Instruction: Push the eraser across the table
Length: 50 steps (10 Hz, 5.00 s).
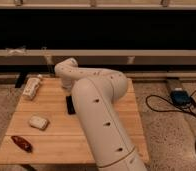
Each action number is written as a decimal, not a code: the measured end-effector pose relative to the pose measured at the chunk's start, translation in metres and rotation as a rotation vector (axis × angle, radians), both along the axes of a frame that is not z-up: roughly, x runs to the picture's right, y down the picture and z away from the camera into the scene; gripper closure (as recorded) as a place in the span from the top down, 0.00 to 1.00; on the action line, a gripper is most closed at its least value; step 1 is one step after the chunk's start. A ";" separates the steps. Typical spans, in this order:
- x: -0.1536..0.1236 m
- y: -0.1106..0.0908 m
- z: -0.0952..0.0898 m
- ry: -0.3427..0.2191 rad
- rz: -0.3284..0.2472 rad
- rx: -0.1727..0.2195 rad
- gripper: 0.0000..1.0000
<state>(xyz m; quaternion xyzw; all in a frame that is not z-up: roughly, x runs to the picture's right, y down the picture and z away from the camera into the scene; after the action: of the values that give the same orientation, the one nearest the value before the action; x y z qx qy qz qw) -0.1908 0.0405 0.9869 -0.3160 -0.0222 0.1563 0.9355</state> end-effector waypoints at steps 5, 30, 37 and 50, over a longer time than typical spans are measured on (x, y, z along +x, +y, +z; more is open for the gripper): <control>0.000 0.000 0.000 0.000 0.000 0.000 0.00; 0.000 0.000 -0.001 0.000 -0.001 -0.001 0.68; 0.001 -0.002 -0.003 0.001 0.000 -0.001 0.26; -0.008 -0.021 -0.014 -0.038 -0.024 0.105 0.71</control>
<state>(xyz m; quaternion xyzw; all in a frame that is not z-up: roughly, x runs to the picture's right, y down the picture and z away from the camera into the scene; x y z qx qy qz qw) -0.1990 0.0197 0.9726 -0.2697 -0.0445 0.1377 0.9520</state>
